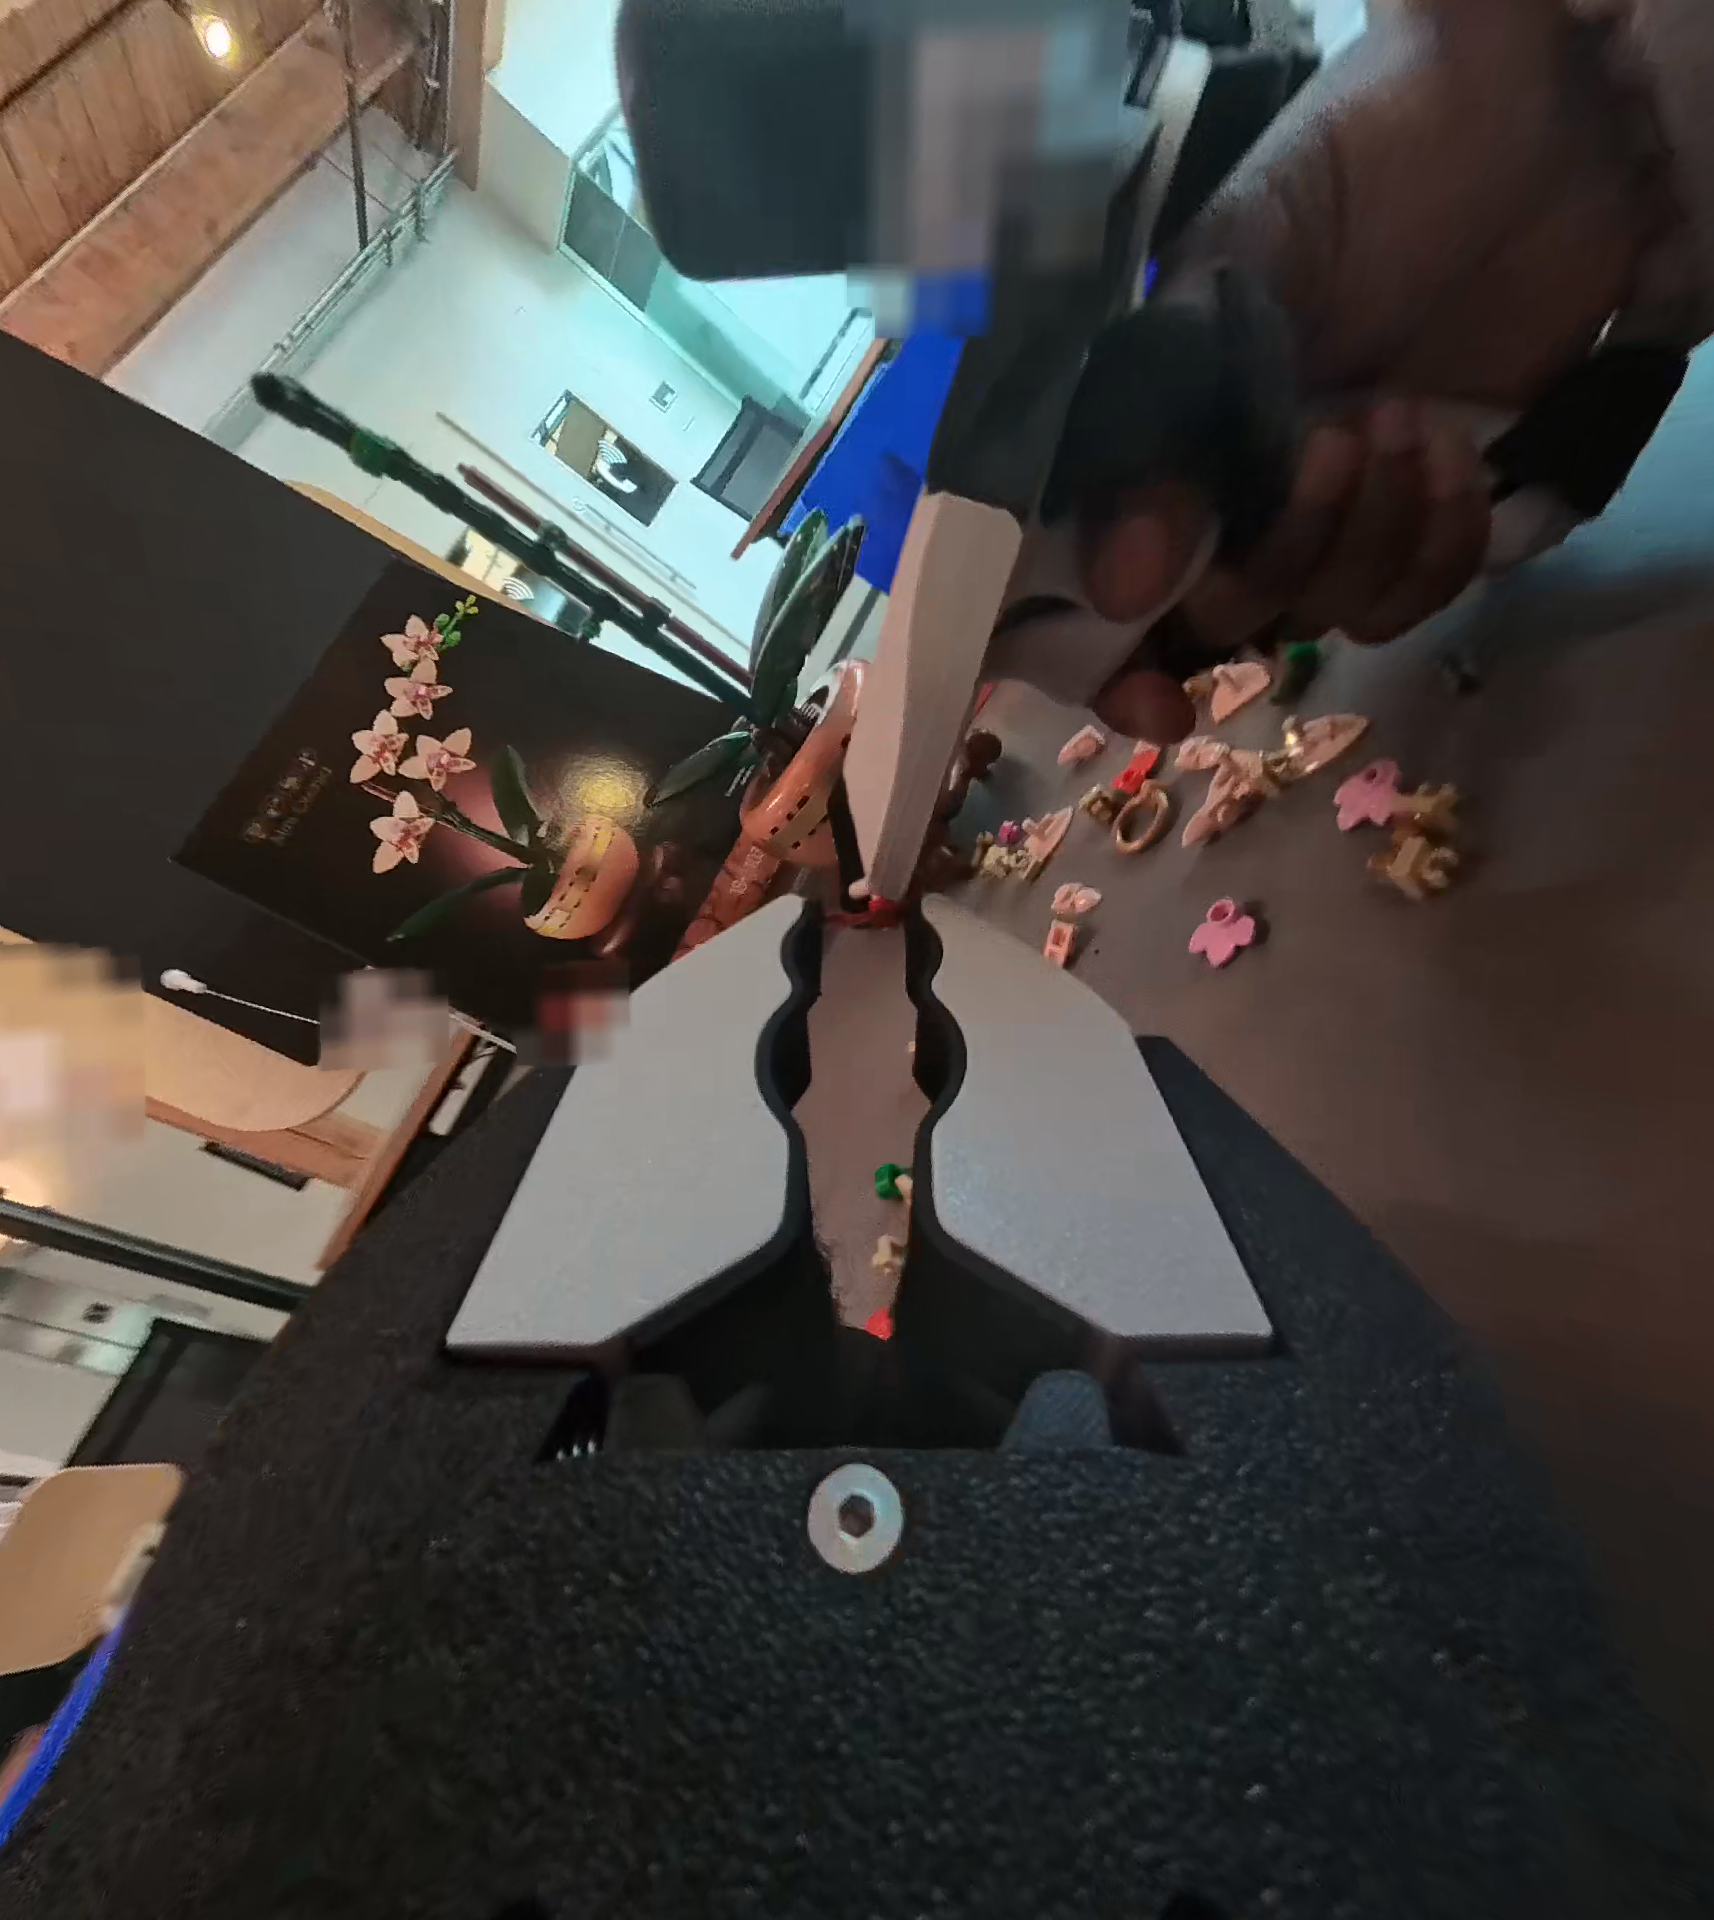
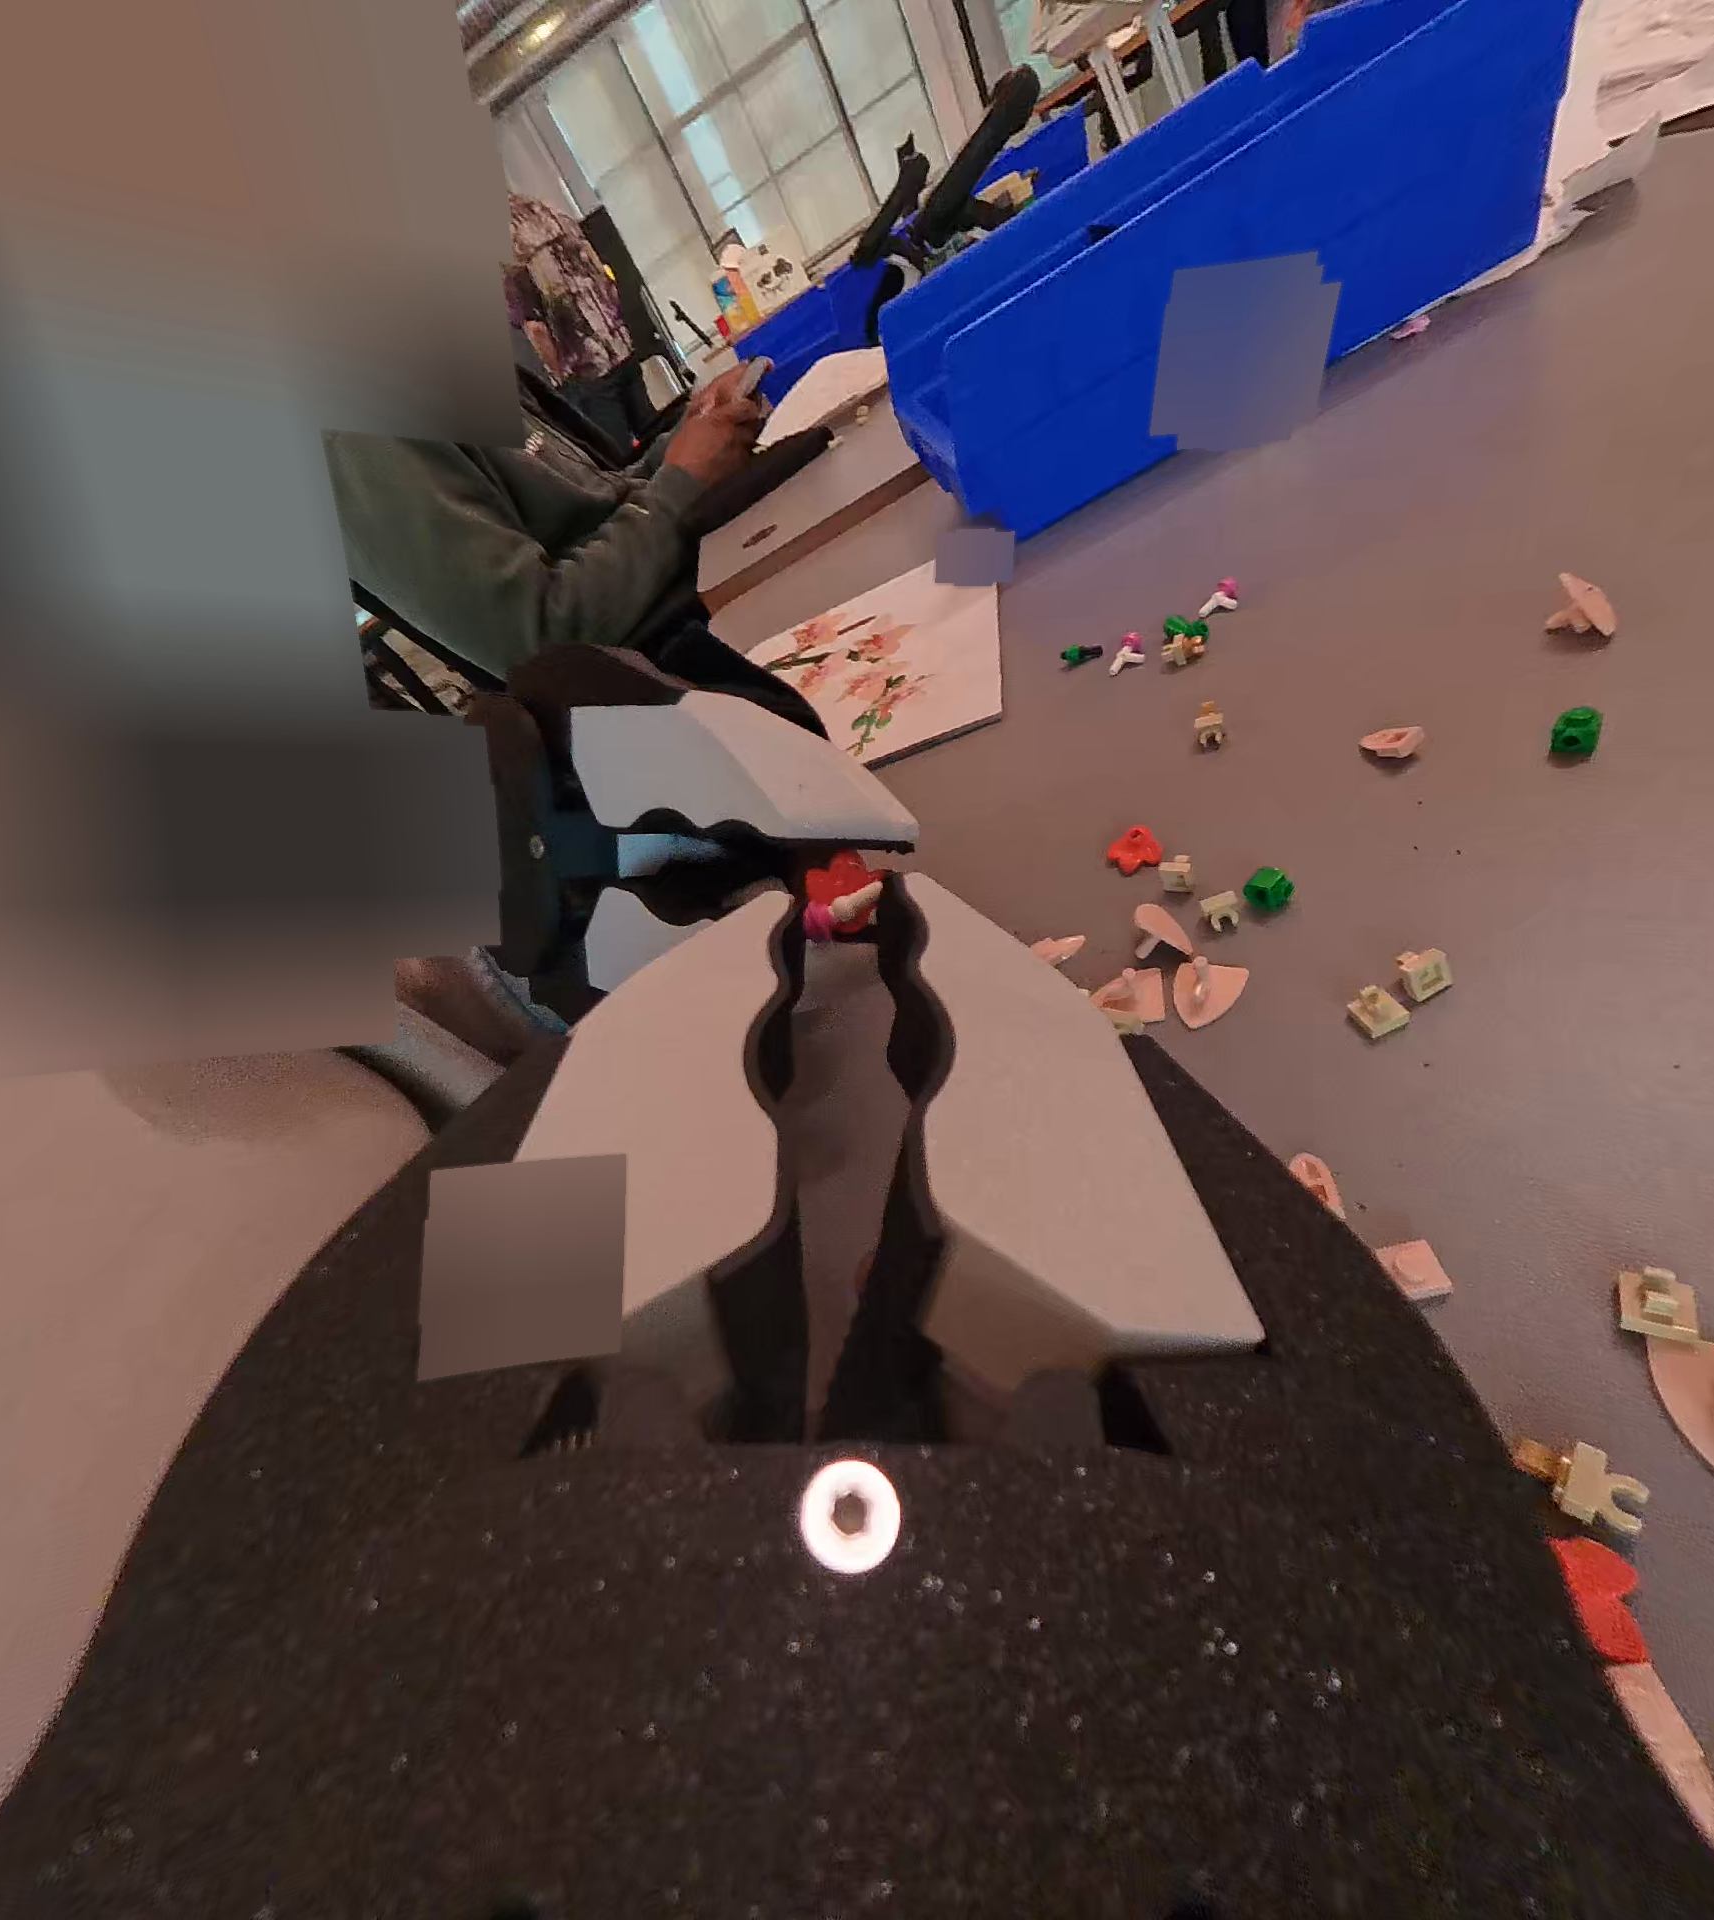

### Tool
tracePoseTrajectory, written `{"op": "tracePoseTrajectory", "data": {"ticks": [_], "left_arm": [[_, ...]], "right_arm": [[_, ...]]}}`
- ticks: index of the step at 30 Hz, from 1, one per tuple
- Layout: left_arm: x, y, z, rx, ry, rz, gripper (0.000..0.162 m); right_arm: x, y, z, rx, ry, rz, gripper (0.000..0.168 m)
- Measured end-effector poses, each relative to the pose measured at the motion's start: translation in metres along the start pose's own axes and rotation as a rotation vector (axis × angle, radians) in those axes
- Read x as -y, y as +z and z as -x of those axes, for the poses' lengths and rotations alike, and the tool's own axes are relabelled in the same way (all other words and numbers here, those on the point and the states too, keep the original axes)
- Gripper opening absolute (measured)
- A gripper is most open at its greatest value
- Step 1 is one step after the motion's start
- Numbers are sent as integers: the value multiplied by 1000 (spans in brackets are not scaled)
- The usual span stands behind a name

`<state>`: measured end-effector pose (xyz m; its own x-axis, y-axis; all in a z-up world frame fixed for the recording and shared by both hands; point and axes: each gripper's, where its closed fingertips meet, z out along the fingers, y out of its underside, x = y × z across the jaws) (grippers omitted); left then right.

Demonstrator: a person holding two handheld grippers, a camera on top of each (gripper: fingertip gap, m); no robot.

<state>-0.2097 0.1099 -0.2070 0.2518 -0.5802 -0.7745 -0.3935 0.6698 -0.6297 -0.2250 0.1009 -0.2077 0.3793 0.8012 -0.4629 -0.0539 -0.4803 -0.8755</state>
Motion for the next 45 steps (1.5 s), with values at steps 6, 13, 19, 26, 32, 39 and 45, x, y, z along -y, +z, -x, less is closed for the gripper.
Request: {"op": "tracePoseTrajectory", "data": {"ticks": [6, 13, 19, 26, 32, 39, 45], "left_arm": [[-2, -1, 0, 49, 212, 38, 14], [-3, -2, -1, -5, 179, 41, 13], [5, 0, 4, -175, -437, -35, 9], [20, 1, 0, -377, -783, -67, 4], [4, 7, 2, -339, -675, 2, 4], [10, 1, 21, -79, -384, -63, 2], [-13, 4, 13, -64, -360, 117, 2]], "right_arm": [[-4, 0, -2, -30, 10, 15, 13], [-4, 2, -3, -51, -32, 14, 13], [17, 2, 6, -83, -286, -155, 13], [30, 1, 17, -20, -407, -243, 4], [30, 6, 4, -52, -437, -208, 4], [40, 9, 13, -135, -500, -225, 4], [25, 16, -6, -336, -479, -128, 5]]}}
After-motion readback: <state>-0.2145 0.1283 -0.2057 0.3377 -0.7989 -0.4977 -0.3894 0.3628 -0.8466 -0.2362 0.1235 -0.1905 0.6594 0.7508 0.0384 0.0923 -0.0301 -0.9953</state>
